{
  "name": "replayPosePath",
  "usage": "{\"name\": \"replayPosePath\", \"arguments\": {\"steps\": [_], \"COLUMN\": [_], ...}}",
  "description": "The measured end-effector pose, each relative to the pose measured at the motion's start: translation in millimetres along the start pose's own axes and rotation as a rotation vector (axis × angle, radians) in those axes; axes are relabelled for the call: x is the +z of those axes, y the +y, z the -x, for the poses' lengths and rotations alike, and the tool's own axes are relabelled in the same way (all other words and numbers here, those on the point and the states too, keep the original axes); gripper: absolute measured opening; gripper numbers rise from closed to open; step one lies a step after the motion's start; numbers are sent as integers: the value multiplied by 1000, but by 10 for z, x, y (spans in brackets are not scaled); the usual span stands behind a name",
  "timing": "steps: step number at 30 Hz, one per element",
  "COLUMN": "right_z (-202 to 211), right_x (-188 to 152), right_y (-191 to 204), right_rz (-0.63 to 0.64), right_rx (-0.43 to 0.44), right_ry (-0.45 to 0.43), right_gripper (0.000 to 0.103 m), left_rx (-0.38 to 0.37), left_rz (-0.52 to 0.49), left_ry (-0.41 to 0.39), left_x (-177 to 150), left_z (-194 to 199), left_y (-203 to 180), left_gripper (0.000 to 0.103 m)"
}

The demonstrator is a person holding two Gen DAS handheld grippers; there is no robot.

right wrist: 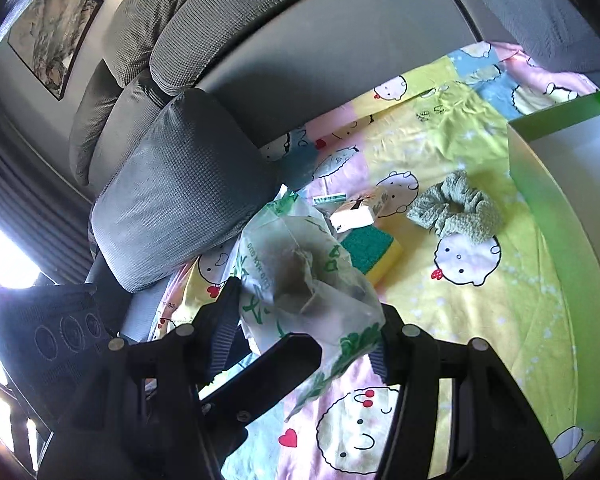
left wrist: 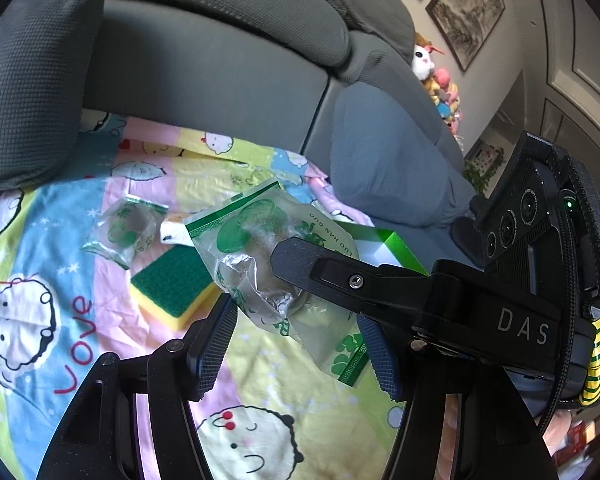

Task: Organize objects
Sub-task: 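Carry the plastic bag with the right tool into the green box and release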

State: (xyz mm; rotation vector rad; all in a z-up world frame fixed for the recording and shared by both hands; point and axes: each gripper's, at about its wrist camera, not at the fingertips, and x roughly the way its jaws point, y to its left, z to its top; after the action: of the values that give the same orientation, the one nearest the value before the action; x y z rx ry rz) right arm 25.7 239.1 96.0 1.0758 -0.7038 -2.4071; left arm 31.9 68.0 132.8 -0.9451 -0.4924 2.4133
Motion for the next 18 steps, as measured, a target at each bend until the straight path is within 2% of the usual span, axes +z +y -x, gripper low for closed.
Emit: {"name": "replayPosePath", "arguments": {"steps": [12,18], "right_z": [326,553], "right_x": [77,121], "right_y": [-154,-370], "right_rz": [40,48], "right_rx": [-34,-28], "right_ry": [-58,-94], "right_gripper": [55,55], "left_rx": [-63,-85], "left_rz": [-80,-170], "left_ry": [19,20], "left_x": [32,48], "left_z": [-215,-374], "left_y": [-350,-684], "left_gripper": [63,63]}}
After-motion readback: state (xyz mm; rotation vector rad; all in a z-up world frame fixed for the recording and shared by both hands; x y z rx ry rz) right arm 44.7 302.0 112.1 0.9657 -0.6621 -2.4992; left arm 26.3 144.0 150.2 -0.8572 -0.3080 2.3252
